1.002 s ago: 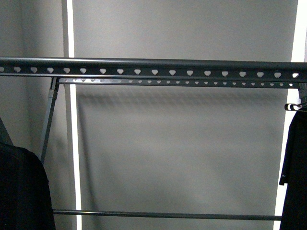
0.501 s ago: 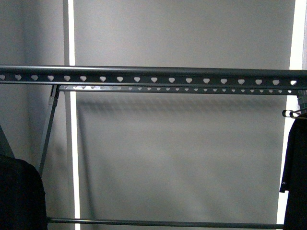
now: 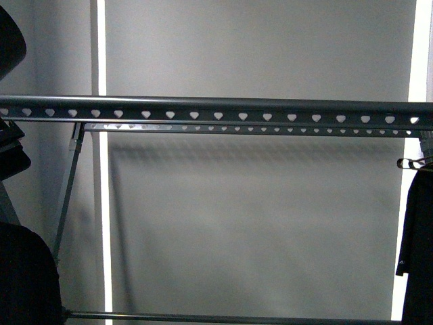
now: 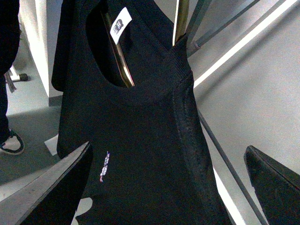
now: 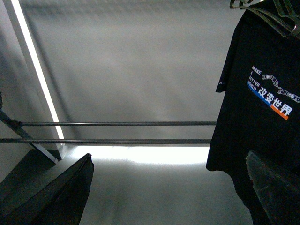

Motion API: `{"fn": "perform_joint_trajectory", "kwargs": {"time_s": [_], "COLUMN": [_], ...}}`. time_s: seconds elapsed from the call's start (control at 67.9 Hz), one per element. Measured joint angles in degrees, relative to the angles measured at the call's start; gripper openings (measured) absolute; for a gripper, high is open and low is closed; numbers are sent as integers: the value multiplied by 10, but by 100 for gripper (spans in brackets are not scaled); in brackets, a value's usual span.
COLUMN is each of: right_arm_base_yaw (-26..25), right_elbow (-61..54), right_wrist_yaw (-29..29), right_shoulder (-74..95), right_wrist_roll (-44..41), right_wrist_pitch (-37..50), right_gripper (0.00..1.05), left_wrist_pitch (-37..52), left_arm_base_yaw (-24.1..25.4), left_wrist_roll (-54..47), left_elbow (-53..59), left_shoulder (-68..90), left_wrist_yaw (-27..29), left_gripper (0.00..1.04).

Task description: Hang clothes on hanger

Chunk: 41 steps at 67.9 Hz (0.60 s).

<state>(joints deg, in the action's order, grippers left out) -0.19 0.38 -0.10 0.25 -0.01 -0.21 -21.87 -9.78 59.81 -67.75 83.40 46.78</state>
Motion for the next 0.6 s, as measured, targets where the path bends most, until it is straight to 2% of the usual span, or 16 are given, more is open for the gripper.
{"fn": "perform_joint_trajectory", "kwargs": {"time_s": [0.28,0.516,0.604], "right_arm_base_yaw": [0,0,0], "right_elbow": [0,0,0], "right_wrist_yaw": [0,0,0], "right_shoulder": [0,0,0], "right_wrist_roll": [0,0,0], "right_wrist_pitch": [0,0,0], "right_gripper": [97,97,97], "left_wrist_pitch": [40,22,12], "left_arm_base_yaw": [2,3,6], "left_wrist_roll": [-29,-30,-28], "left_elbow": [-37,-44,-43], "left_shoulder": [49,82,86], "left_wrist_yaw": [-3,-7,-5], "left_gripper": [98,98,82]}}
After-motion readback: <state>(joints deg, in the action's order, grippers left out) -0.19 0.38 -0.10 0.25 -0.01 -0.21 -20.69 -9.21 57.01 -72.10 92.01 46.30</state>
